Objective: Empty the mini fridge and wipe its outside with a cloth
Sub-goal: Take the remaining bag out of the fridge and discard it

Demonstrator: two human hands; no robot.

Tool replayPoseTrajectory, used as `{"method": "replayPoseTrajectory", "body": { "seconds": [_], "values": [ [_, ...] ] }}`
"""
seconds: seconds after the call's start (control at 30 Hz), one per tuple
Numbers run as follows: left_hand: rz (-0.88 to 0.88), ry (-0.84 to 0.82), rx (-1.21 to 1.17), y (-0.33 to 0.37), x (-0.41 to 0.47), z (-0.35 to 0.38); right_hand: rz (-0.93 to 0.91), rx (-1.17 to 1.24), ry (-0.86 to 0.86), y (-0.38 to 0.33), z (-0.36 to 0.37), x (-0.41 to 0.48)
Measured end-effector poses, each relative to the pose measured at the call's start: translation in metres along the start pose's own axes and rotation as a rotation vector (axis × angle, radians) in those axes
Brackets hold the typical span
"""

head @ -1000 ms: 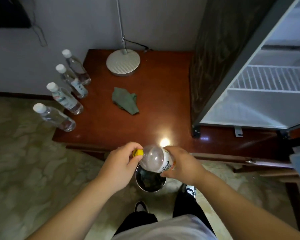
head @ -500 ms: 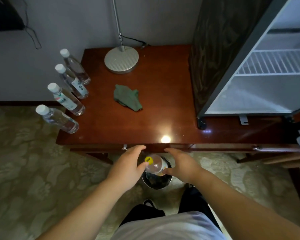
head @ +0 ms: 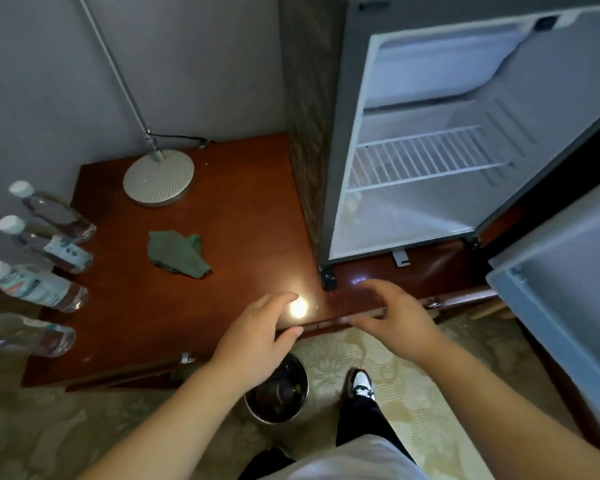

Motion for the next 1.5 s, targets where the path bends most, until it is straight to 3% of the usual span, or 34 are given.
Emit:
{"method": "replayPoseTrajectory", "body": {
  "seconds": [0.23, 0.47, 0.77, 0.9, 1.0, 1.23, 1.37, 1.5],
  "values": [
    [0.142, 0.021, 0.042, 0.078, 0.059, 0.008, 0.021, 0.073, 0.139, 0.030, -0.072, 0.034],
    [0.221, 0.110, 0.083, 0.140, 0.113, 0.000, 0.000, 0.127, 0.094, 0.053, -0.102, 0.083],
    [0.049, 0.209, -0.100, 0.171, 0.150, -0.003, -0.023, 0.164, -0.069, 0.048, -0.080, 0.165],
    [0.013, 0.198, -0.111, 0.173, 0.149, -0.004, 0.116, 0.483, -0.091, 0.028, -0.055, 0.198],
    [-0.023, 0.202, -0.152, 0.174, 0.149, -0.006, 0.187, 0.431, -0.040, 0.020, -0.044, 0.215],
    [-0.008, 0.236, -0.139, 0.170, 0.147, -0.001, 0.152, 0.567, 0.066, 0.047, -0.064, 0.182],
    [0.082, 0.263, -0.101, 0.164, 0.141, 0.015, 0.177, 0.512, 0.059, 0.086, -0.092, 0.141],
    [0.099, 0.177, -0.011, 0.157, 0.136, 0.048, 0.221, 0.611, 0.187, 0.111, -0.109, 0.109]
  ]
}}
Point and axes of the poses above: each hand's wrist, its own x-axis towards the middle knuckle, its own z-axis out of the palm, y = z × x, the point moved 4 cm from there along x, towards the middle knuckle, and after that the axes turned 4 degrees about -z, right-handed, at the moved point
